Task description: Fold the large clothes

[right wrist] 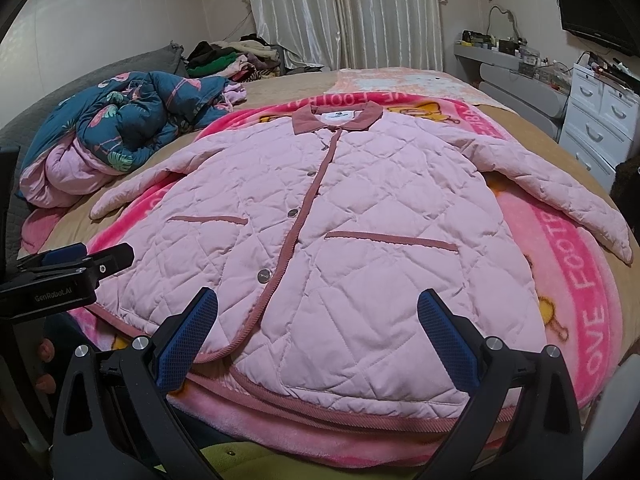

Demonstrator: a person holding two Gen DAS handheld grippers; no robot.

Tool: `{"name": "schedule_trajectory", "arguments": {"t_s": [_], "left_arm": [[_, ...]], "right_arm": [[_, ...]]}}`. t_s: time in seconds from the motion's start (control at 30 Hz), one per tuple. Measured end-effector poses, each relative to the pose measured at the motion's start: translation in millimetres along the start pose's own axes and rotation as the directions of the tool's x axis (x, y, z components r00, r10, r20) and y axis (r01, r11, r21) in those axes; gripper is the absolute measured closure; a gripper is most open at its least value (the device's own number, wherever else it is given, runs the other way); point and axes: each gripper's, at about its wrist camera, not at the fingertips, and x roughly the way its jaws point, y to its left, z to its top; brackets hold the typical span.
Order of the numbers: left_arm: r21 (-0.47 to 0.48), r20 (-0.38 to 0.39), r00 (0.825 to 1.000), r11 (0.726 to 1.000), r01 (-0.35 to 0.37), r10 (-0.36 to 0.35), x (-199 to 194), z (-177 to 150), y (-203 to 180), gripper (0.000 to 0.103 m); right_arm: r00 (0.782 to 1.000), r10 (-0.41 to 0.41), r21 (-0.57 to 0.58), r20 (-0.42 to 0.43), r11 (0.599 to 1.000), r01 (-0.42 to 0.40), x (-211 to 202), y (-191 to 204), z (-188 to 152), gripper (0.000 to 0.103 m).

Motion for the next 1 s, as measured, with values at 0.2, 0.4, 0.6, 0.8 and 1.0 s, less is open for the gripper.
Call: {"name": "schedule_trajectory", "arguments": {"t_s": [0.2,0.4,0.6,0.8,1.0], "left_arm": [[-0.004,-0.006,1.000,1.000,-0.010,0.010,9,6,1,0.008],[0.000,0.002,1.000,1.000,0.000,0.000,15,21,1,0.008],[0.002,-0.003,1.000,1.000,-0.007,0.007,25,38,-2,0.008],[-0.004,-0.008,1.000,1.000,0.004,-0.004,37,57,-6,0.008],[-0.002,-0.001,1.000,1.000,0.009,-0.009,48,84,-16,0.008]], "right_arm": [[1.000,0.012,0.013,0.005,1.000,-0.012,8,-6,9,0.004],[0.999,0.036,0.020,0.005,0.999,-0.036,20,-9,23,0.004],[0.998,0.056,0.017,0.007,0.998,-0.056,30,-11,39,0.004],[0.997,0.077,0.003,0.015,0.997,-0.077,44,-13,60,0.004],[0.996,0.078,0.014,0.036,0.997,-0.079,57,-24,84,0.004]]}}
